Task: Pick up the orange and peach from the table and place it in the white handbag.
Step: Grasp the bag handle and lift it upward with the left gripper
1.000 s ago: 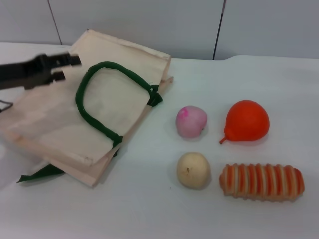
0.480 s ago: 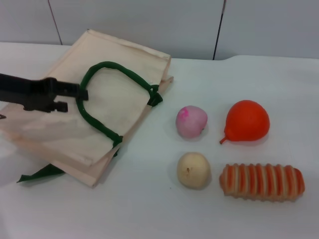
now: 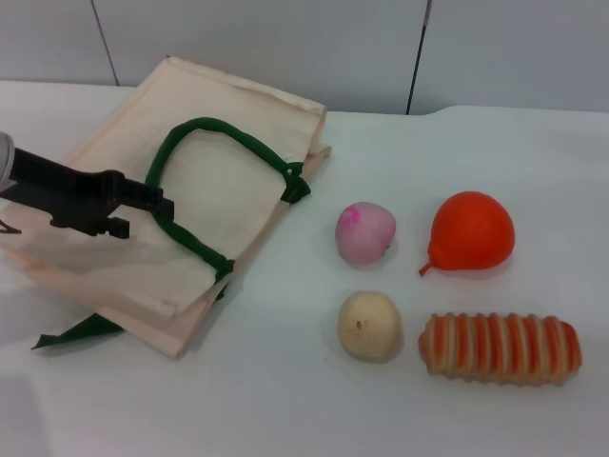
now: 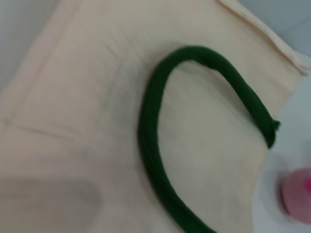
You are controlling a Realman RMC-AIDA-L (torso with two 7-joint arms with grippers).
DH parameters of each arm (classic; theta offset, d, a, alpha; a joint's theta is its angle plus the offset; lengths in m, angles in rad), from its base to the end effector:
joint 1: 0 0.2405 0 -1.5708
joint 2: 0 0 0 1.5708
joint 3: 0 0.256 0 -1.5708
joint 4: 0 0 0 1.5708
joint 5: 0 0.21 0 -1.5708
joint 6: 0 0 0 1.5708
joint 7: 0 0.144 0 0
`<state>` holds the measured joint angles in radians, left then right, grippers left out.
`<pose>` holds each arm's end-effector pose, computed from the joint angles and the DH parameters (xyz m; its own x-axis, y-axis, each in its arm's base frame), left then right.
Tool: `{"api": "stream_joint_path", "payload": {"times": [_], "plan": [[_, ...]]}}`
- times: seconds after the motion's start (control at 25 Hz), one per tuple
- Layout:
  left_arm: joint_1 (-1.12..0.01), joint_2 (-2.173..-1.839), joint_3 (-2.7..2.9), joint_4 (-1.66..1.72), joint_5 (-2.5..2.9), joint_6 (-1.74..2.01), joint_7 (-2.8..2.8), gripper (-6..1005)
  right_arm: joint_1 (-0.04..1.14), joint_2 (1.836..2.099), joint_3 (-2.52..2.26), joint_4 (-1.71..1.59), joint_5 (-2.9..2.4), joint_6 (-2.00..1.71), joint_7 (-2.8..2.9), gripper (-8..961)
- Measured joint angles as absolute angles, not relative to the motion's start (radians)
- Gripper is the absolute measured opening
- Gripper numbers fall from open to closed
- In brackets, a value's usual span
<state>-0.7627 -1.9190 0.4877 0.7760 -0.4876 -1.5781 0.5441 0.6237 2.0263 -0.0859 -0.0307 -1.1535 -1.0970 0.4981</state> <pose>-0.2810 0.3870 0.0883 0.1132 0.9522 0.2836 0.9831 -0.0660 -0.1710 0.3330 0.3898 0.0523 0.5131 0.0963 -0.8529 -0.8563 -0.0114 -0.5164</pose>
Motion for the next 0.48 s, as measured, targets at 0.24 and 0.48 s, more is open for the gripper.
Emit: {"api": "stream_joint_path", "payload": {"times": [0.24,0.48], "plan": [[-0.777,-1.916,0.488,0.762,-0.478,-1.52,0.543,842,0.625,2.026,-0.086,-0.031,-1.154,-1.095,0.498,879],[-0.826,-1.91,0.488,0.701,-0.45,-1.471,0.546,842,0.63,2.026,-0.086,-0.031,-1.154,-1.089,0.499,879]]}}
